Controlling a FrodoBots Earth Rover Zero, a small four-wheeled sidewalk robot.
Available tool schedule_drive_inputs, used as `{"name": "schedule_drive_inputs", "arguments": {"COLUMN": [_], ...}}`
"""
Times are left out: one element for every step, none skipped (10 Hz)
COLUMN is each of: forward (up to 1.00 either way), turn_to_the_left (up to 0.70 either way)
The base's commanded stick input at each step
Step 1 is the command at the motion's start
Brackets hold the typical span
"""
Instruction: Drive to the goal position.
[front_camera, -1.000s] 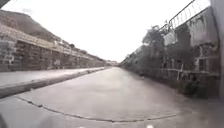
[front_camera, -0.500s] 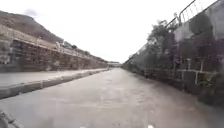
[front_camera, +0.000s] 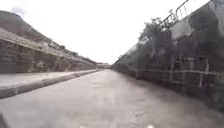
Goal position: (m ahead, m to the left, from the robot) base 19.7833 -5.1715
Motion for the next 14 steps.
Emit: {"name": "schedule_drive_inputs", "arguments": {"forward": [1.0, 1.0, 1.0, 1.0, 1.0, 1.0, 1.0, 1.0, 1.0, 1.0, 1.0, 1.0, 1.0, 1.0], "turn_to_the_left": [0.0, 0.0, 0.0, 0.0, 0.0, 0.0, 0.0, 0.0, 0.0, 0.0, 0.0, 0.0, 0.0, 0.0]}}
